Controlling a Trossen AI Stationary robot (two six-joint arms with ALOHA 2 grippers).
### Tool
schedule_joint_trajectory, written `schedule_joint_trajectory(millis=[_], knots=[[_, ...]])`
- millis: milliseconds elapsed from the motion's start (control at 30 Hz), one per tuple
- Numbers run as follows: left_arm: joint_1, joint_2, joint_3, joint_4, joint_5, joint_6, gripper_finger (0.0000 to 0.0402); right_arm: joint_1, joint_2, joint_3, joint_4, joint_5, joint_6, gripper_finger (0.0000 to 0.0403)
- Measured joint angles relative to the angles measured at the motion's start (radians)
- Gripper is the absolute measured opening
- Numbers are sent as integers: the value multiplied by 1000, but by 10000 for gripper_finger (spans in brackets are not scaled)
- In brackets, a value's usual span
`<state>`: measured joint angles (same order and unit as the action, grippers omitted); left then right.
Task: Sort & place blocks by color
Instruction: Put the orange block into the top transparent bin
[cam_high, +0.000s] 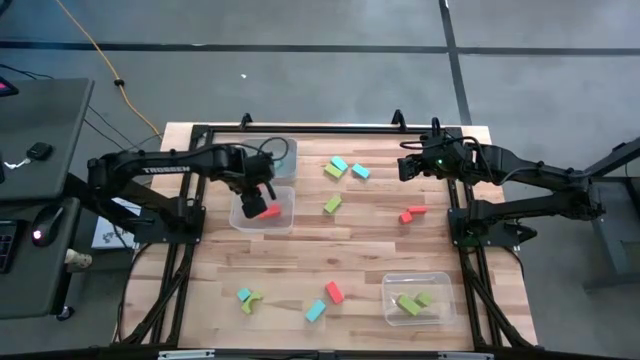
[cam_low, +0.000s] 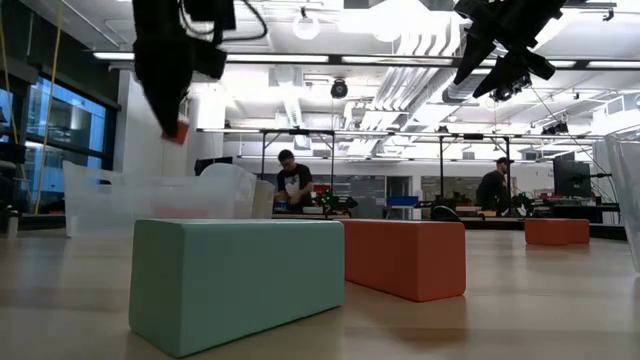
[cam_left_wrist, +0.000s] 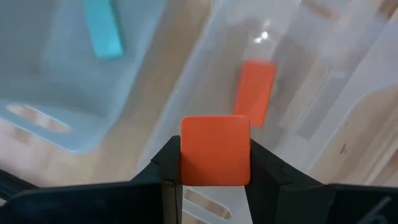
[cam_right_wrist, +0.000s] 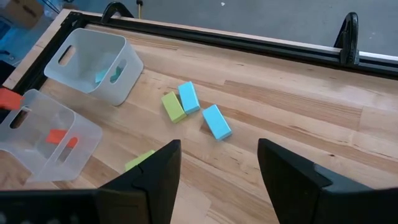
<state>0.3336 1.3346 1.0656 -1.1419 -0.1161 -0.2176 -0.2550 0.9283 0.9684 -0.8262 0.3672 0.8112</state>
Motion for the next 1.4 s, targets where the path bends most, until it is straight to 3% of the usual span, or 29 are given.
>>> schedule_joint_trajectory(millis=[767, 1400], knots=[[0, 0, -292, 227, 89, -42, 83, 0, 0, 0, 1, 8, 3, 204], [0, 115, -304, 285, 117, 11, 83, 0, 0, 0, 27, 8, 3, 204]])
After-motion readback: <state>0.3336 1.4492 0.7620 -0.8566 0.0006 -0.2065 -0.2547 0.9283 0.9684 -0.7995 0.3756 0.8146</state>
